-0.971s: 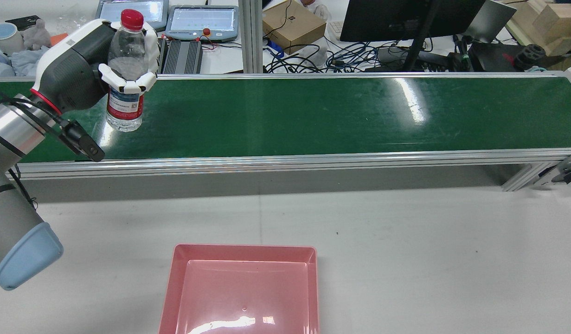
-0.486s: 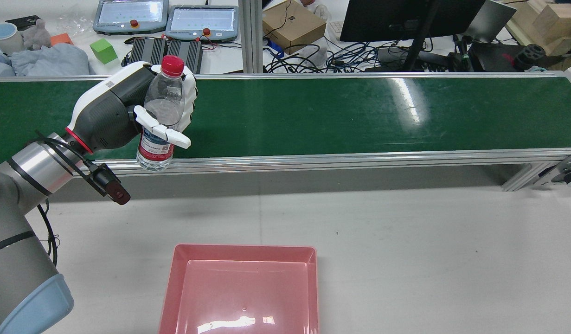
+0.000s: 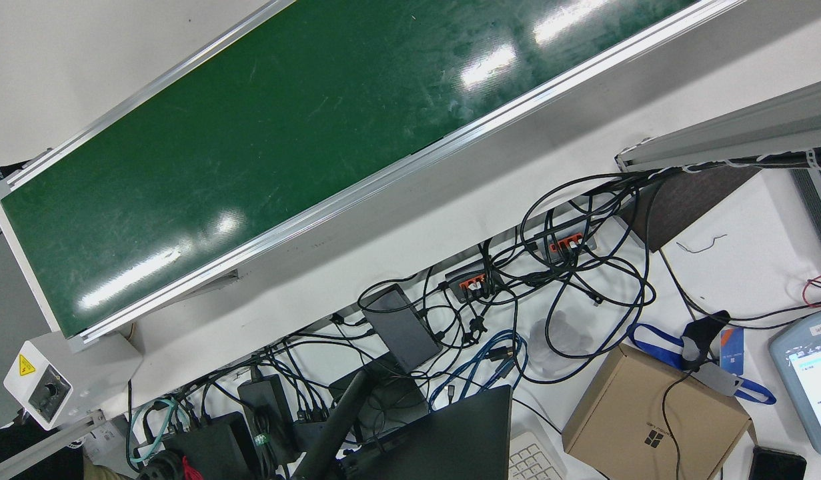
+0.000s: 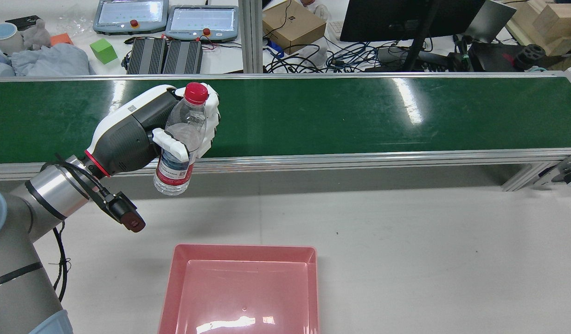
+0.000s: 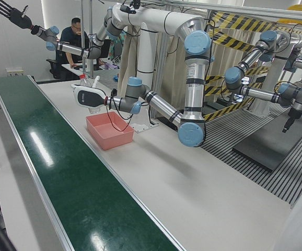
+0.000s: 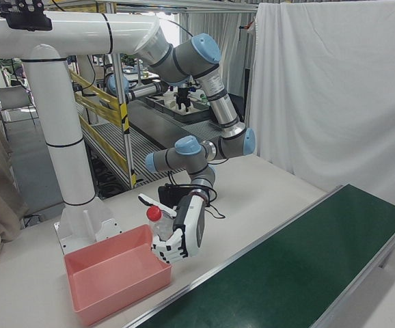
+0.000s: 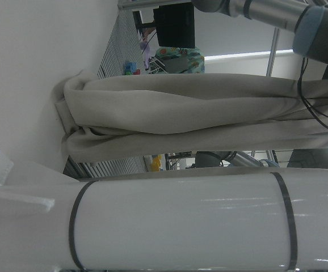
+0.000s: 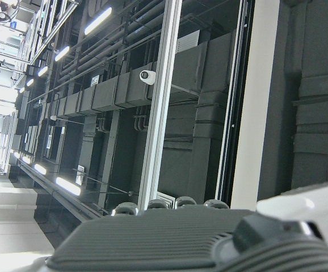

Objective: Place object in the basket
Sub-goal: 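Lift the bottle off the belt and carry it over the pink tray, then open the left hand to drop the bottle into the tray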

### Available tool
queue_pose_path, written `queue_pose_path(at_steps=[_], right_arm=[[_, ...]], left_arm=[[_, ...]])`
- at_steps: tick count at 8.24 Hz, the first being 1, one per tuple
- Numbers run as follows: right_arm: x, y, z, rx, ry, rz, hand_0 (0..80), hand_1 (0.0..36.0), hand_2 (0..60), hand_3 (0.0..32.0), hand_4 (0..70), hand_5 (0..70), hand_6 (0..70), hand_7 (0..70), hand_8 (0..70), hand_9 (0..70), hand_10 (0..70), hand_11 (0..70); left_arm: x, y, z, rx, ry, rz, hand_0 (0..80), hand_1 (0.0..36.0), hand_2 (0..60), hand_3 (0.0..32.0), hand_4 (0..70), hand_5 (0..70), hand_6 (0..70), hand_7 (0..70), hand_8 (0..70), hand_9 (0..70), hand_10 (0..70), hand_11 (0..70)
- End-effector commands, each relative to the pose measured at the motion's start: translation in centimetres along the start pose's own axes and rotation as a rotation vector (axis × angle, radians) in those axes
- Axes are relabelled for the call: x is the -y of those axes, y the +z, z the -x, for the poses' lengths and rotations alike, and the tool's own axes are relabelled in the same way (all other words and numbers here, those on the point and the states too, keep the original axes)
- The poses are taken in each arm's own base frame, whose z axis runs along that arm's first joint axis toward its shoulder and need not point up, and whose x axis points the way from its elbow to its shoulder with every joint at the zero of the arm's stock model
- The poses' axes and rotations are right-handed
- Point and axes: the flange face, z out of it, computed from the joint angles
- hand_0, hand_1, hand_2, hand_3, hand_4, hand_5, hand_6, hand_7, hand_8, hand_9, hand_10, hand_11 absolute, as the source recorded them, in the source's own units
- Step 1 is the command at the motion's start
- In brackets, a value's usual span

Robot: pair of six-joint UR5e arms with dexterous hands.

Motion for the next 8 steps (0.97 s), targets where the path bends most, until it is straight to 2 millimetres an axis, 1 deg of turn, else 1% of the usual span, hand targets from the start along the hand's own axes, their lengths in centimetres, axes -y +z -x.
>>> queue_pose_path(at_steps=[1, 2, 3, 4, 5, 6, 7, 8], right_arm=[[0.0, 0.0, 0.0, 0.0, 0.0, 0.0, 0.0, 0.0, 0.0, 0.0, 0.0, 0.0, 0.0, 0.0, 0.0, 0.0, 0.0, 0.0], [0.0, 0.0, 0.0, 0.0, 0.0, 0.0, 0.0, 0.0, 0.0, 0.0, 0.0, 0.0, 0.0, 0.0, 0.0, 0.0, 0.0, 0.0], [0.0, 0.0, 0.0, 0.0, 0.0, -0.001, 0.0, 0.0, 0.0, 0.0, 0.0, 0.0, 0.0, 0.0, 0.0, 0.0, 0.0, 0.0], [0.0, 0.0, 0.0, 0.0, 0.0, -0.001, 0.0, 0.0, 0.0, 0.0, 0.0, 0.0, 0.0, 0.0, 0.0, 0.0, 0.0, 0.0], [0.0, 0.0, 0.0, 0.0, 0.0, 0.0, 0.0, 0.0, 0.0, 0.0, 0.0, 0.0, 0.0, 0.0, 0.0, 0.0, 0.0, 0.0], [0.0, 0.0, 0.0, 0.0, 0.0, 0.0, 0.0, 0.0, 0.0, 0.0, 0.0, 0.0, 0.0, 0.0, 0.0, 0.0, 0.0, 0.0], [0.0, 0.0, 0.0, 0.0, 0.0, -0.001, 0.0, 0.0, 0.0, 0.0, 0.0, 0.0, 0.0, 0.0, 0.0, 0.0, 0.0, 0.0], [0.0, 0.0, 0.0, 0.0, 0.0, -0.001, 0.0, 0.0, 0.0, 0.0, 0.0, 0.0, 0.0, 0.0, 0.0, 0.0, 0.0, 0.0]], left_arm=[[-3.1, -4.7, 2.4, -0.046, -0.052, -0.054, 42.9, 0.0, 0.0, 0.0, 23.7, 70.0, 58.5, 70.0, 70.0, 70.0, 70.0, 70.0], [-2.7, -5.7, 2.3, -0.044, -0.05, -0.066, 41.5, 0.0, 0.0, 0.0, 25.3, 70.0, 56.5, 70.0, 70.0, 70.0, 70.0, 70.0], [-2.7, -5.9, 2.1, -0.046, -0.053, -0.064, 38.8, 0.0, 0.0, 0.0, 23.2, 70.0, 47.8, 69.6, 70.0, 70.0, 65.6, 70.0], [-2.9, -6.1, 1.7, -0.051, -0.055, -0.059, 33.2, 0.0, 0.0, 0.0, 19.2, 66.0, 26.6, 42.7, 49.1, 66.2, 47.8, 66.2], [-3.6, -6.4, 1.2, -0.052, -0.057, -0.052, 27.8, 0.0, 0.0, 0.0, 15.6, 53.4, 16.9, 25.7, 33.8, 44.6, 37.3, 51.6], [-3.7, -6.5, 1.0, -0.048, -0.053, -0.058, 30.0, 0.0, 0.0, 0.0, 14.5, 42.5, 13.1, 16.4, 24.7, 30.5, 29.4, 41.5], [-3.9, -6.7, 0.9, -0.045, -0.053, -0.06, 31.2, 0.0, 0.0, 0.0, 14.0, 35.7, 11.1, 9.6, 20.2, 22.6, 25.5, 36.2], [-4.1, -6.8, 1.2, -0.041, -0.059, -0.056, 34.9, 0.0, 0.0, 0.0, 12.6, 40.0, 10.2, 7.1, 18.2, 20.6, 23.3, 33.1]])
